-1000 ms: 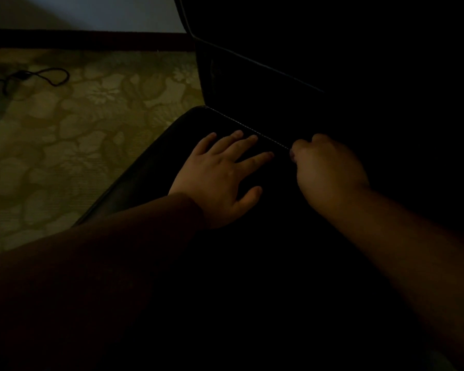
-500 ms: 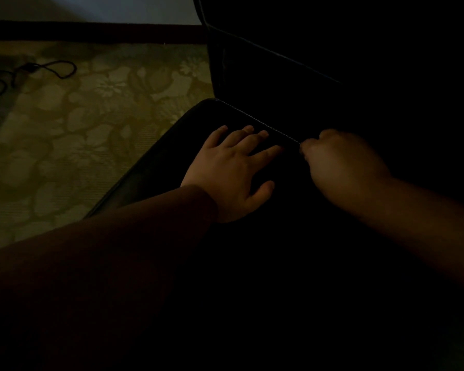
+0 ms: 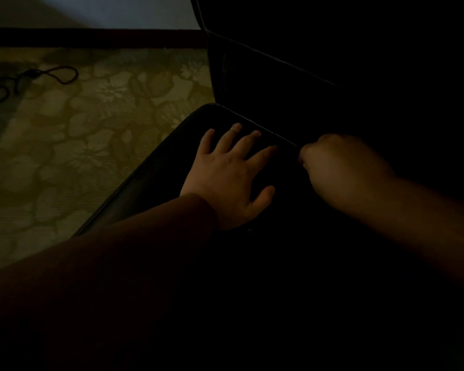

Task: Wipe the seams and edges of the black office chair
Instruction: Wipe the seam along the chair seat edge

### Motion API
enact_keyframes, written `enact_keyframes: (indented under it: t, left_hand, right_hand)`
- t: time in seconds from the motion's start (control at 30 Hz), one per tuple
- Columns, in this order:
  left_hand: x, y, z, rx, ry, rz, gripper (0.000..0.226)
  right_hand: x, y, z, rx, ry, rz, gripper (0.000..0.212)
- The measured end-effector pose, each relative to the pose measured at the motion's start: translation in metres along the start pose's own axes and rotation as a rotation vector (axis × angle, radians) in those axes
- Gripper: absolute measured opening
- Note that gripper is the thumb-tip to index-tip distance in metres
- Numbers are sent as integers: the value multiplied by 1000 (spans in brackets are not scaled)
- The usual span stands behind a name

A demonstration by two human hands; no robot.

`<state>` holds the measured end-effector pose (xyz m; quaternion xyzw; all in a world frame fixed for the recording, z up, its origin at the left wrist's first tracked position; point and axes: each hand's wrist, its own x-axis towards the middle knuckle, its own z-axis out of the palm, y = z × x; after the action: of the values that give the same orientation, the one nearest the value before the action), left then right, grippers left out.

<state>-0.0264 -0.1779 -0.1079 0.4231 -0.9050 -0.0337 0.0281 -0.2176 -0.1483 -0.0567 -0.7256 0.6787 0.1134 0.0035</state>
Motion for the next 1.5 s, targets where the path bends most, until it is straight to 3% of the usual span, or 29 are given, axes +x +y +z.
enact_keyframes:
  t: [0.33, 0.57, 1.5]
  left_hand:
    - [3, -3, -1, -6, -5, 6, 75]
    - [2, -3, 1, -15, 7, 11, 75]
    - [3, -4, 3, -15, 26, 14, 74]
  right_hand:
    - [20, -16, 2, -1, 37, 117, 23]
    - [4, -15, -2, -3, 21, 8, 21]
    - [21, -27, -1, -2, 82, 68, 21]
